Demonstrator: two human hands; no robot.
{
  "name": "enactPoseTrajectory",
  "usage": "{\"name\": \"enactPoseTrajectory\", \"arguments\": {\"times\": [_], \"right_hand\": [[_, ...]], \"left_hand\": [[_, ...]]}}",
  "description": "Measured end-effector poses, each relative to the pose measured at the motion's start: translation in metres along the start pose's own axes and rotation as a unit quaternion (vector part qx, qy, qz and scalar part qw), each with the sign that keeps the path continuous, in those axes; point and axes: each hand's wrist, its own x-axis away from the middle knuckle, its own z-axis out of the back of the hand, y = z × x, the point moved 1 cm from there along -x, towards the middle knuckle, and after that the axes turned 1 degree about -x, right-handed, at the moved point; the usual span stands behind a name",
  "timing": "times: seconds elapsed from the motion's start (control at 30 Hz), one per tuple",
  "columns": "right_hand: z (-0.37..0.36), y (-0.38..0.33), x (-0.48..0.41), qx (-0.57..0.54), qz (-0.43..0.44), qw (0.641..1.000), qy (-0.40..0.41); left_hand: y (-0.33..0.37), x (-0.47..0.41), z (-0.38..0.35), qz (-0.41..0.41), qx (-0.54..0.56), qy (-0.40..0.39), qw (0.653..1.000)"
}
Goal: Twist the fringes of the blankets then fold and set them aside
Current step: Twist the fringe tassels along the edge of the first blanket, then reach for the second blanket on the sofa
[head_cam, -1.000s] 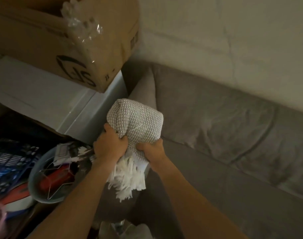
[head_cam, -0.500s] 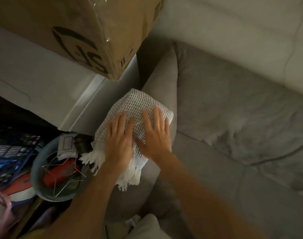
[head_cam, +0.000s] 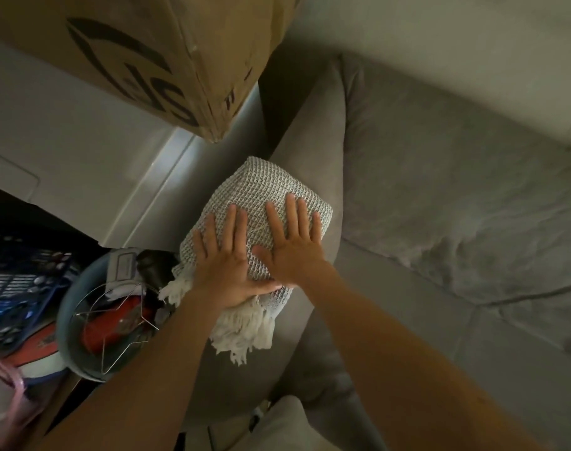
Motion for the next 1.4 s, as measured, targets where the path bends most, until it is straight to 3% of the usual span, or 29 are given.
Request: {"name": "enactPoseTrajectory", "arguments": {"times": [0.2,0.3,0.43,0.53,0.7,0.93,1.2,1.4], "right_hand": [[0.04,0.003,0.038,-0.041,0.054,0.998,0.015],[0.064,0.023,0.08,-0.057,0.039,0.998,0.008],[0.078,0.064,0.151,-0.079,-0.023,0.996,-0.034],[0.082,0.109,0.217,-0.091,-0.065,0.993,-0.029],[0.087,0.181,0.333,-0.126,-0.123,0.984,-0.001],[0.068,0.314,0.525,-0.156,-0.147,0.975,0.056],[0.049,0.483,0.691,-0.186,-0.23,0.948,0.117],[0.067,0.531,0.765,-0.222,-0.274,0.921,0.166]], "left_hand": [[0.023,0.009,0.016,0.069,-0.049,-0.03,0.996],[0.059,0.027,0.025,0.099,-0.072,0.02,0.992],[0.121,0.065,0.029,0.048,-0.088,0.13,0.986],[0.184,0.095,0.032,-0.027,-0.031,0.155,0.987],[0.296,0.153,0.03,-0.154,0.099,0.021,0.983],[0.475,0.244,-0.023,-0.242,0.146,0.015,0.959],[0.669,0.329,-0.083,-0.332,0.09,-0.082,0.935],[0.764,0.334,-0.095,-0.38,0.041,-0.099,0.919]]}}
